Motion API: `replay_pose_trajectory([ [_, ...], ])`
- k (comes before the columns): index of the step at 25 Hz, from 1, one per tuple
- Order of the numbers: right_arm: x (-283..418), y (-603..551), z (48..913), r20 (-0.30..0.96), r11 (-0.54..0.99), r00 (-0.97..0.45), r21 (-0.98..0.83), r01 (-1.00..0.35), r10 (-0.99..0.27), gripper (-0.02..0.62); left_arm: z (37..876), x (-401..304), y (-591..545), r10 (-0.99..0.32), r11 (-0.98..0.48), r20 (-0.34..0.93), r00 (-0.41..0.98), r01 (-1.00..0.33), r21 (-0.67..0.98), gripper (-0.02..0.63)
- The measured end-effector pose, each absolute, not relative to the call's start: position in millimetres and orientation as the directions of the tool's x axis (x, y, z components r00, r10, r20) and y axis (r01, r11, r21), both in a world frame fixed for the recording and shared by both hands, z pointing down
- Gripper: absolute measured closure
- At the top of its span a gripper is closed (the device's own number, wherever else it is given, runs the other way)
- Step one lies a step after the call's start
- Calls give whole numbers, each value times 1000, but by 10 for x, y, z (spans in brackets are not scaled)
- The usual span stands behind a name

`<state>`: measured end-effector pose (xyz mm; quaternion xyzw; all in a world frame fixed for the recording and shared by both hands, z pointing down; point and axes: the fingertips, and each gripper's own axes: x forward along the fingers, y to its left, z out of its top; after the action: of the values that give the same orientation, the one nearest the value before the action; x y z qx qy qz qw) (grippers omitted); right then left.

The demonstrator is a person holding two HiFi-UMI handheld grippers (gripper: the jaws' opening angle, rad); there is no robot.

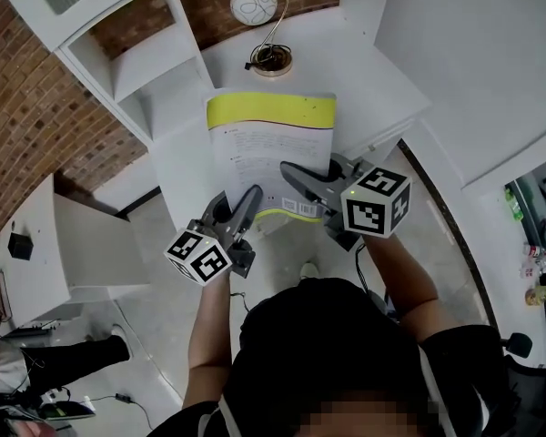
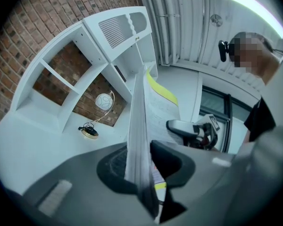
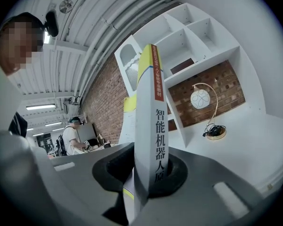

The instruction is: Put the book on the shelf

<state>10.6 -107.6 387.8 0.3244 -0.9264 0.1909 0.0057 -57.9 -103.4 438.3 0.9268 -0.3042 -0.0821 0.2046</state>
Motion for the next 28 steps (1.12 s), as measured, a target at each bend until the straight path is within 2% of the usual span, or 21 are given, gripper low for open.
replay_pose_trajectory([
  [12,560,-1702,3626,126,731,-788,-307,-609,-603,529,4154,-103,-1669,-609,-751,-86,789,-538,382,511],
  [22,485,-2042,3430,88,734,-788,-314,-602,-609,529,3952,-184,-2011,-611,-766,-98,785,-557,321,509],
  [28,332,-2319,3211,85,731,-778,-293,-616,-622,529,3753,-324,-2312,-579,-796,-132,804,-523,304,504],
])
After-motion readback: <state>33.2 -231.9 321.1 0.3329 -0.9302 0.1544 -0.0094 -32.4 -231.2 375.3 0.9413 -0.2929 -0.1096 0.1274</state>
